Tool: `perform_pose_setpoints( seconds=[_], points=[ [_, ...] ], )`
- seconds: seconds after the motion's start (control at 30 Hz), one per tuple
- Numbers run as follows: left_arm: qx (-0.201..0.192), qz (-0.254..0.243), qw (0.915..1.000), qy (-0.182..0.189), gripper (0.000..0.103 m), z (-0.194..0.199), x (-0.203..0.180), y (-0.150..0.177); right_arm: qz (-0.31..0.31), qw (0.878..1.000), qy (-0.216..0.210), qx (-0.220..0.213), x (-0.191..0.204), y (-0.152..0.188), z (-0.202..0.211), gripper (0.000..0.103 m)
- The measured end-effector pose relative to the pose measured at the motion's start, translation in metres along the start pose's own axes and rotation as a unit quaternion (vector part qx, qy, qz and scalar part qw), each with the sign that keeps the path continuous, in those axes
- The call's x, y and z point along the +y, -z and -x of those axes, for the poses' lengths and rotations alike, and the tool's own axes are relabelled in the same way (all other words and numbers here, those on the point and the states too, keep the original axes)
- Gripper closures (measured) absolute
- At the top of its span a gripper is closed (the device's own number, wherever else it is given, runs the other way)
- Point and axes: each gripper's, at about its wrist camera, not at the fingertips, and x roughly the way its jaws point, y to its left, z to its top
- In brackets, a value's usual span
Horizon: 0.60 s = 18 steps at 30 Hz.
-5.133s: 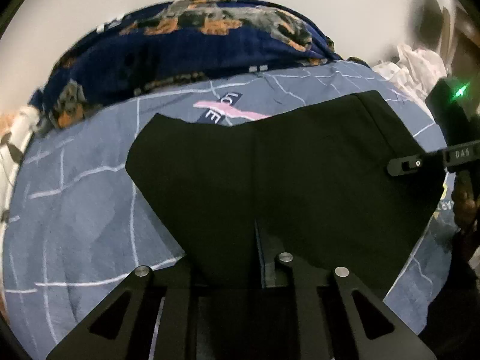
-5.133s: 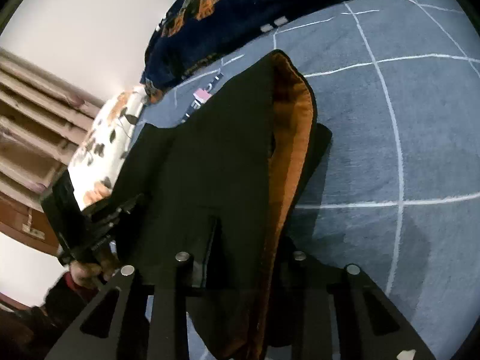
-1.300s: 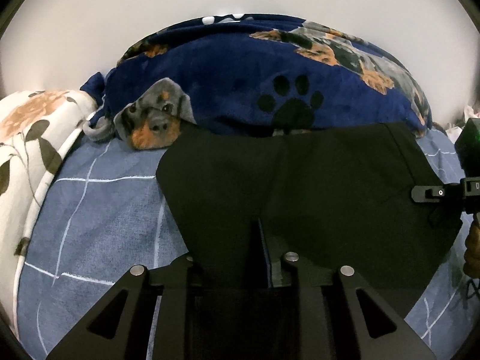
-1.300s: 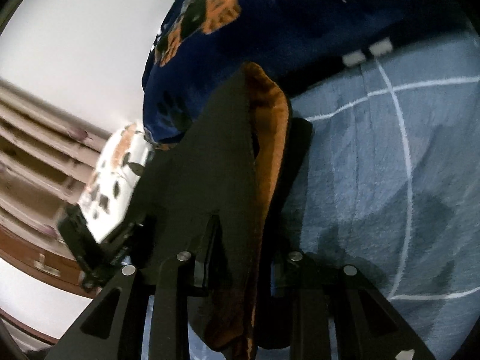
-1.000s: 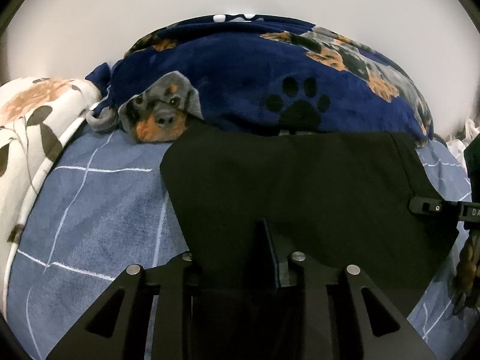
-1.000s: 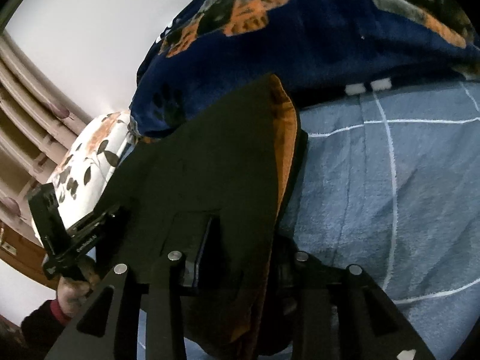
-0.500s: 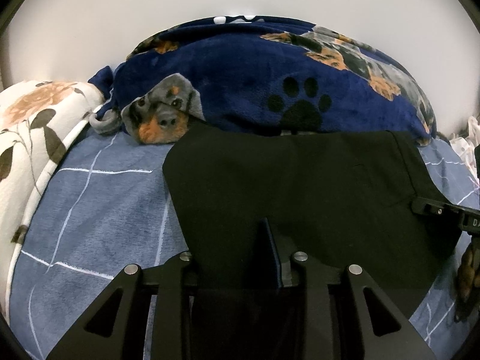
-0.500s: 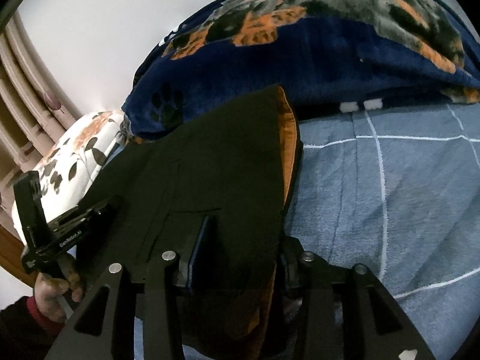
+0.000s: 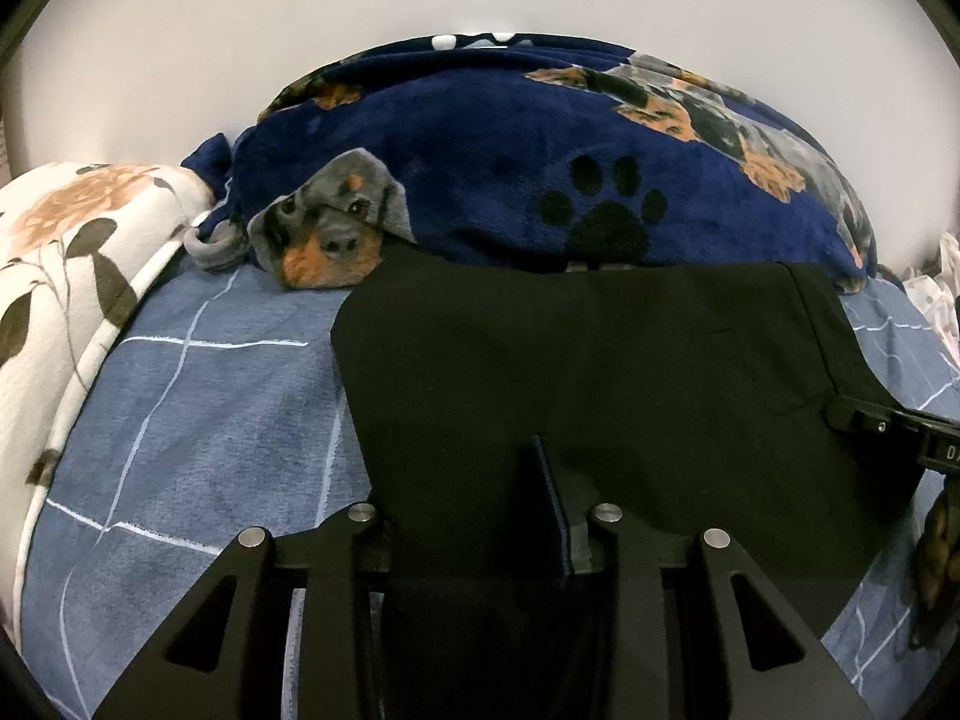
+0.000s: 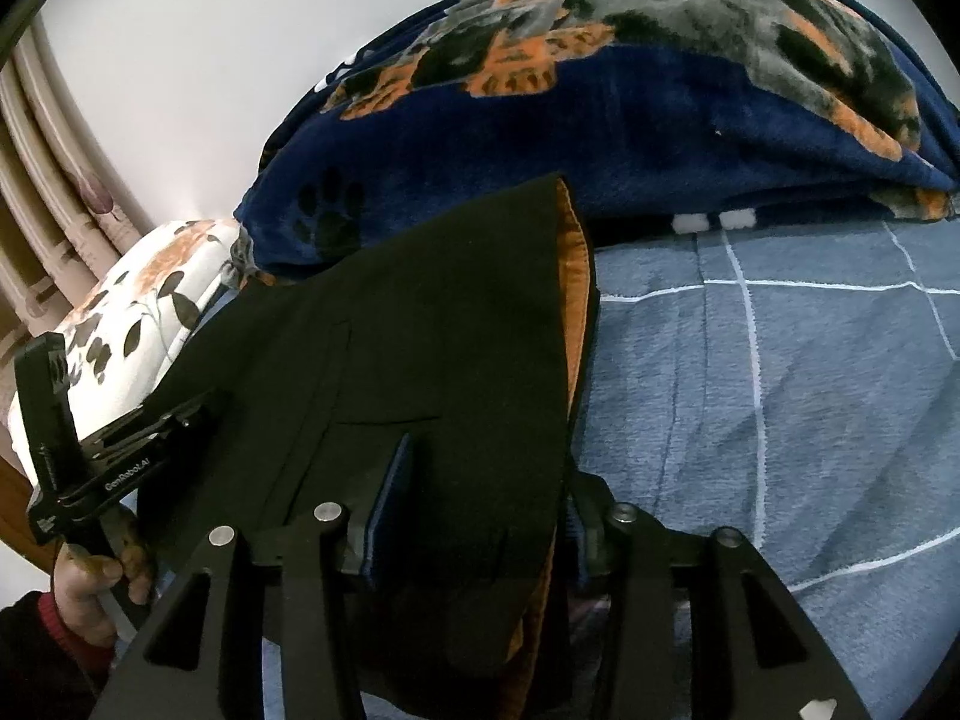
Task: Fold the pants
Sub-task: 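Press the folded waistband flat onto the pants with the right gripper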
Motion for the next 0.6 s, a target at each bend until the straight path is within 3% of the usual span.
perform_pose_setpoints(
  seconds=[0.6],
  points=[
    [0.000, 0.000, 1.0000, -0.005, 0.064, 0.0000, 0.0019, -0.0008, 0.004, 1.000, 0.005, -0.001, 0.0012, -0.0003, -0.0014, 0.060]
  ],
)
